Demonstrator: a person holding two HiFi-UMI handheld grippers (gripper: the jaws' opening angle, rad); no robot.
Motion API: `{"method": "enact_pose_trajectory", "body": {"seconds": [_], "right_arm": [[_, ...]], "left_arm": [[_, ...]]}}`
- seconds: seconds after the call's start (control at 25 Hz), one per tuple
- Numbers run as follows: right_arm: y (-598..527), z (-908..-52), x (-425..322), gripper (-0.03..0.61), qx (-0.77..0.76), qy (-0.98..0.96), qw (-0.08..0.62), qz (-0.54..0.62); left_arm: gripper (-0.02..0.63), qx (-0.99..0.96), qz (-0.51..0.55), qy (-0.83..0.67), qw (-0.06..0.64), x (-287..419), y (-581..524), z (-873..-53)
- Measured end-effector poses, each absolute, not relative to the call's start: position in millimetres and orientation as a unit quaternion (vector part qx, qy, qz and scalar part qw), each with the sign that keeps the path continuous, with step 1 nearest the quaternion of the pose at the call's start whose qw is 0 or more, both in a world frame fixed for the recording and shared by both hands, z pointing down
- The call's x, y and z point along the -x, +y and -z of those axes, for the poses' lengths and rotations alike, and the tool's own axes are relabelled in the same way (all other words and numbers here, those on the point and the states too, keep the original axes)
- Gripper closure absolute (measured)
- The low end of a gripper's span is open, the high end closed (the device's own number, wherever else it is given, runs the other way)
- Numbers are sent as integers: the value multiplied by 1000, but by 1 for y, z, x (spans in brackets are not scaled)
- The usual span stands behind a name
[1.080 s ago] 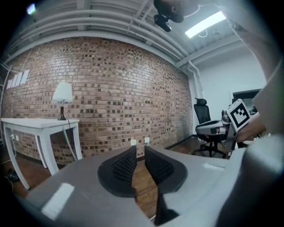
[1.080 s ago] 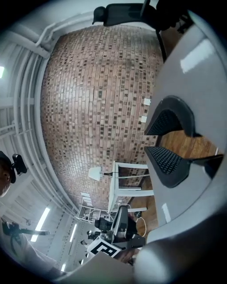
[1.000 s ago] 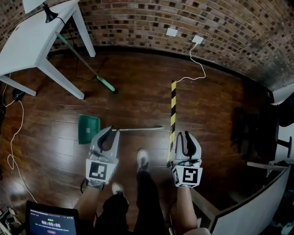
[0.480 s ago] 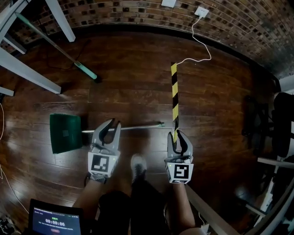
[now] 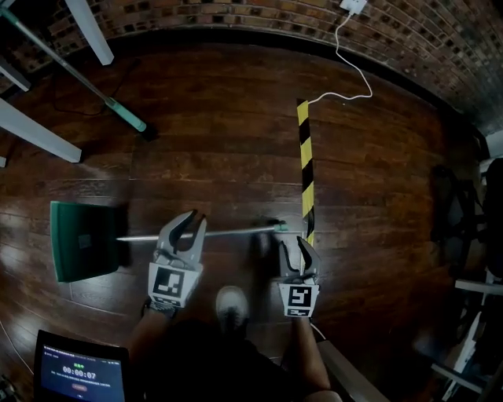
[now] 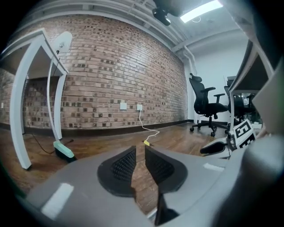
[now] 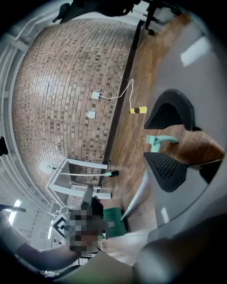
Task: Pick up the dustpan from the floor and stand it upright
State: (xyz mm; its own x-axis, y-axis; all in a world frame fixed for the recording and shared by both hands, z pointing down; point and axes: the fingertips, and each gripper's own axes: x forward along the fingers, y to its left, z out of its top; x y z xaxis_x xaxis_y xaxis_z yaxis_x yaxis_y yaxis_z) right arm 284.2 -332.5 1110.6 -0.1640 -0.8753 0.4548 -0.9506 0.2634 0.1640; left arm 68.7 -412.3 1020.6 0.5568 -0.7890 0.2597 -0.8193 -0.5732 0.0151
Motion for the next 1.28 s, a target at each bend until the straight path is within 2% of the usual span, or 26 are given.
{"method": "enact_pose_trajectory", "body": {"seconds": [0.28, 0.56, 0.68, 0.88, 1.28], "right_arm": [[-362, -1206, -289, 400, -612, -739, 269, -86], [-392, -1208, -290, 466, -629, -729, 258, -77], [-396, -1206, -290, 489, -638, -723, 253, -78], [-394, -1183, -297, 508, -655, -717, 229, -69], [-388, -1057, -322, 502, -702, -688, 186, -12]], "left_arm": [[578, -887, -117, -441, 74, -76, -415, -1060], [578, -887, -126, -437, 77, -81, -427, -1073], [578, -881, -138, -449, 51, -72, -433, -1077], [583, -870, -122, -473, 70, -67, -439, -1064], [584, -874, -91, -476, 40, -65, -432, -986]]}}
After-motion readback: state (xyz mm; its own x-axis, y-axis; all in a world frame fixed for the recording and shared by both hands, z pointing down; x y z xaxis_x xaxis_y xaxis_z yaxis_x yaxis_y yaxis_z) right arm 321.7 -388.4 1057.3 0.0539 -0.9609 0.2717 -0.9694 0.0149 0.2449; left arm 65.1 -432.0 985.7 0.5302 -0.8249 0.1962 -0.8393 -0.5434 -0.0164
